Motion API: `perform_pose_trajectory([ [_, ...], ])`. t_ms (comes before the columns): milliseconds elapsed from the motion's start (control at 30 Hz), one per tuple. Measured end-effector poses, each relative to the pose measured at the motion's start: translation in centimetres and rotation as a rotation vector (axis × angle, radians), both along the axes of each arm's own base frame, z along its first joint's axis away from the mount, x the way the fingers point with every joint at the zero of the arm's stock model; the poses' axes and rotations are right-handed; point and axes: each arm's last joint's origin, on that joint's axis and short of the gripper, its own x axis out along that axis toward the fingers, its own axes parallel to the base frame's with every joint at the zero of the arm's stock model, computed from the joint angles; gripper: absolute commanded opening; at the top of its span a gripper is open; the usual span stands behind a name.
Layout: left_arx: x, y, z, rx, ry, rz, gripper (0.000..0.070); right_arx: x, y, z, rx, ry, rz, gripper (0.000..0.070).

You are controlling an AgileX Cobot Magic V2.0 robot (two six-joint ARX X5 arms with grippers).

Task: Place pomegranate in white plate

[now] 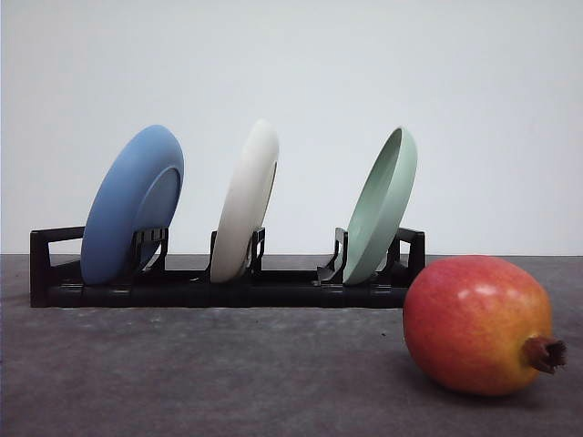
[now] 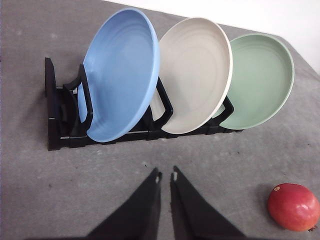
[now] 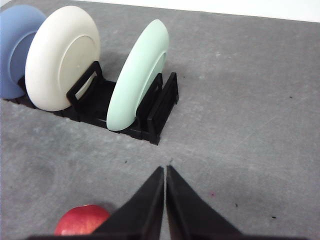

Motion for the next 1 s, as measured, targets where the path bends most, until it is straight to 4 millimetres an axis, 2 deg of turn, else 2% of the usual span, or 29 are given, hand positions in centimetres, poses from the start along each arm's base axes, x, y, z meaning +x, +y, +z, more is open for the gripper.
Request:
perform_pose_trajectory([
  [67, 0.0, 0.0, 0.0, 0.001, -0.003, -0.001, 0.0243, 0.0, 0.0, 0.0, -0.004, -0.002, 0.005, 0.0224],
  [133, -0.1, 0.0, 0.1, 0.002, -0.010, -0.002, 0.0382, 0.0, 0.0, 0.0, -0.005, -0.002, 0.006, 0.0454],
  [167, -0.1, 0.0, 0.1, 0.003, -0.013, -0.003, 0.0434, 0.0, 0.0, 0.0, -0.005, -0.002, 0.006, 0.0516],
  [233, -0.1, 0.0, 0.1, 0.005, -0.020, -0.004, 0.0490, 0.0, 0.0, 0.0, -0.005, -0.002, 0.005, 0.0531],
  [600, 0.4, -0.1, 0.5, 0.004, -0.058, -0.014, 0.0487, 0.0, 0.0, 0.0, -0.005, -0.002, 0.005, 0.0531],
  [767, 2.0, -1.0, 1.4, -0.019, -0.117, -0.067, 0.0487, 0.0, 0.0, 0.0, -0.005, -0.002, 0.005, 0.0531],
  [1000, 5.6, -3.5, 3.2, -0.001, -0.102, -0.128, 0.0486, 0.0, 0.0, 0.0, -0.005, -0.001, 0.005, 0.0531],
])
